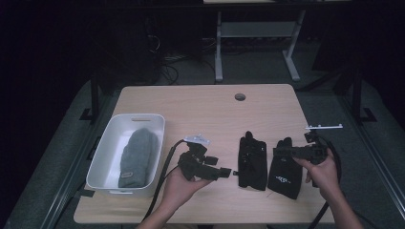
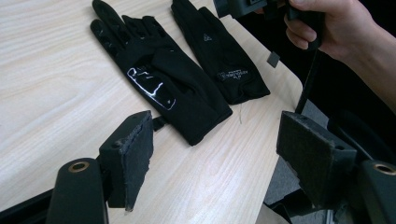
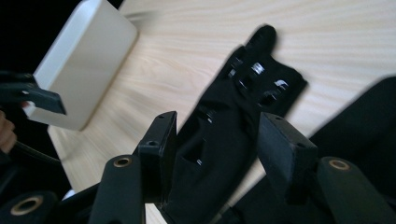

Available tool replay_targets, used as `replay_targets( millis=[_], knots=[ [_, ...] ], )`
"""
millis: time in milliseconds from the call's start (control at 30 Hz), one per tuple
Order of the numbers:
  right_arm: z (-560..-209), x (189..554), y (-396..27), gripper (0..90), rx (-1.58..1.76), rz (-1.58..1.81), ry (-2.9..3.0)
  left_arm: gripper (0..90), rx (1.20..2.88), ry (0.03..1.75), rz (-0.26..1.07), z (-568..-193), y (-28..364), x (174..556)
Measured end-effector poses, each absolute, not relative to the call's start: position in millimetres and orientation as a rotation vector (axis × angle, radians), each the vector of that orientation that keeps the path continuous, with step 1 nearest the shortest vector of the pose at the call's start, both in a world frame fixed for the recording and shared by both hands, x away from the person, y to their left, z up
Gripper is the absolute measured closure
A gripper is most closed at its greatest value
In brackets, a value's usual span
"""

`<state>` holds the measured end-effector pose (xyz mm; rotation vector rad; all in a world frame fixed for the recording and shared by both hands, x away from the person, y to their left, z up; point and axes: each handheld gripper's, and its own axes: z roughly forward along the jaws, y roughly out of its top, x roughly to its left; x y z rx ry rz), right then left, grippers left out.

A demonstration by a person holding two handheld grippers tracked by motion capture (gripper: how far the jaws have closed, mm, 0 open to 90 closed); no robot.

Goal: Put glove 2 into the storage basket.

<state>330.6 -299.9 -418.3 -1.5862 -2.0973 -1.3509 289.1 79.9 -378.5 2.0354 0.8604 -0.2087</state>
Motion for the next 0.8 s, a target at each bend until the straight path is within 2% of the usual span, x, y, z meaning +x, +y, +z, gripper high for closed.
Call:
replay_targets(
  millis=[800],
  knots=[
    [-445,314,-321,46.4,-1.738,-1.11,-2.369,27.1,2.051,0.861,-0.23,-389,73,287]
  ],
)
